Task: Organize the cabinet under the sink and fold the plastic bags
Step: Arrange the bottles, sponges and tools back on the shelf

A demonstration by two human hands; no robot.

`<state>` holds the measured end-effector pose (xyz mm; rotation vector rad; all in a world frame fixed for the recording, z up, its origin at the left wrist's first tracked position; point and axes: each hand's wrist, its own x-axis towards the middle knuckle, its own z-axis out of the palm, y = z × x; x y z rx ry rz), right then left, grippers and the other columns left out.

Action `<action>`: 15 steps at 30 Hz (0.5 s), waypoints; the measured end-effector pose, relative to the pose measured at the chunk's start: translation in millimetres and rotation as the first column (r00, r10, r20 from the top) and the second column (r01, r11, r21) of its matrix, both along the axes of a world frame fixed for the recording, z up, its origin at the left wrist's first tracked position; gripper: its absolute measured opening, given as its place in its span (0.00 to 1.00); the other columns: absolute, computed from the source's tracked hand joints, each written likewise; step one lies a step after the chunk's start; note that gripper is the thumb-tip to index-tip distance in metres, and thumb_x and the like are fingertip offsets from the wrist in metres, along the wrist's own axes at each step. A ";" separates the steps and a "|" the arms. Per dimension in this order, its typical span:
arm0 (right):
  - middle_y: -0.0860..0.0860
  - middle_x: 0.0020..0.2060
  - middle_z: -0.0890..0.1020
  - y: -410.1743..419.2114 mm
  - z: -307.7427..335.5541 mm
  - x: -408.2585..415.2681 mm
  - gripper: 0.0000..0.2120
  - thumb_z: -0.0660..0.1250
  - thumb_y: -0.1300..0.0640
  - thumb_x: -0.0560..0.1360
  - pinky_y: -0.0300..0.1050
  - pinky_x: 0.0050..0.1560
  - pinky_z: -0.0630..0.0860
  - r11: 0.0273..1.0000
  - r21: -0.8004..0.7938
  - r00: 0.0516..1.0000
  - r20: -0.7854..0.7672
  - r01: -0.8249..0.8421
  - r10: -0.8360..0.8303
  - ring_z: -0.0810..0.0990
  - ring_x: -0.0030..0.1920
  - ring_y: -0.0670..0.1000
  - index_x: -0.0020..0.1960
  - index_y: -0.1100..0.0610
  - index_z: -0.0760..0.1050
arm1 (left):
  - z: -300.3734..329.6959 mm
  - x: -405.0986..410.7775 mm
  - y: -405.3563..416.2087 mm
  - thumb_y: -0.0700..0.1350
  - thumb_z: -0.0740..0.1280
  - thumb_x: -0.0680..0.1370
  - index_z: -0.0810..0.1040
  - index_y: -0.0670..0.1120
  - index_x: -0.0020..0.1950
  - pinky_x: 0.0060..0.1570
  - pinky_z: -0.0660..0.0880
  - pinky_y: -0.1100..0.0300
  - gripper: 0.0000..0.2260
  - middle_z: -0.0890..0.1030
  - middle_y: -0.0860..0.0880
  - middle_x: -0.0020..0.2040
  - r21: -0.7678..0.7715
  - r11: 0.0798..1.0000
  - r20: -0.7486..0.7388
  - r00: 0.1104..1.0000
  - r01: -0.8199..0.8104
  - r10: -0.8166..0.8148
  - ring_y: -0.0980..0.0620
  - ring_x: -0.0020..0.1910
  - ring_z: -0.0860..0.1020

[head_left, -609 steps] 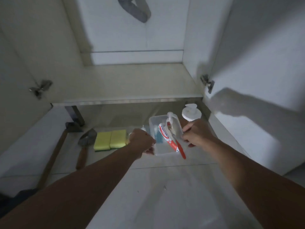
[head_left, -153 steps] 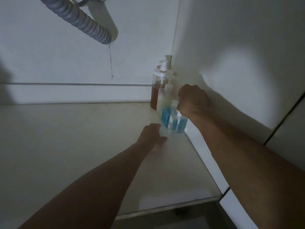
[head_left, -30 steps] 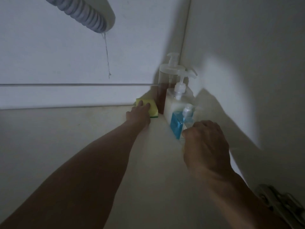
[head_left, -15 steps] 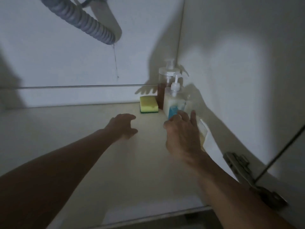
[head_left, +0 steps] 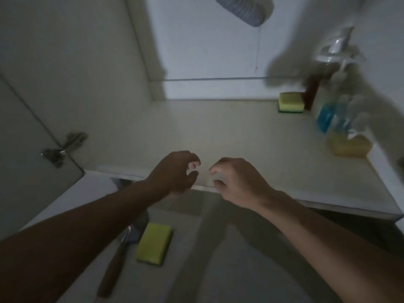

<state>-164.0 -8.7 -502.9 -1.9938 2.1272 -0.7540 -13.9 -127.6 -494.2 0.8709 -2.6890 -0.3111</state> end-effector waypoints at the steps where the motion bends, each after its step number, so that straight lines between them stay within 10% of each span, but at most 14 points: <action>1: 0.51 0.52 0.83 -0.7 -5.3 13.3 0.11 0.71 0.58 0.73 0.46 0.53 0.77 0.999 0.016 0.999 0.015 -0.031 0.031 0.81 0.51 0.53 0.55 0.56 0.82 | -7.7 18.5 -2.8 0.43 0.67 0.73 0.81 0.44 0.50 0.45 0.75 0.58 0.08 0.82 0.47 0.45 0.003 1.000 -0.013 1.000 -0.022 0.022 0.46 0.43 0.79; 7: 0.49 0.58 0.82 -19.5 -55.0 87.9 0.16 0.69 0.51 0.75 0.37 0.53 0.69 0.954 0.262 0.989 0.056 -0.144 0.134 0.79 0.59 0.49 0.63 0.52 0.78 | -69.5 124.9 -31.7 0.47 0.61 0.71 0.80 0.45 0.48 0.48 0.77 0.54 0.12 0.82 0.45 0.47 0.140 0.925 0.120 0.934 -0.353 0.338 0.44 0.47 0.80; 15: 0.52 0.65 0.70 -63.6 -141.7 155.4 0.38 0.74 0.39 0.65 0.51 0.63 0.72 0.850 0.507 0.987 0.009 -0.145 0.163 0.70 0.65 0.56 0.70 0.54 0.68 | -170.2 212.9 -36.4 0.56 0.64 0.77 0.74 0.46 0.55 0.52 0.77 0.54 0.15 0.79 0.46 0.53 0.197 0.703 0.505 0.686 -0.683 0.524 0.47 0.52 0.79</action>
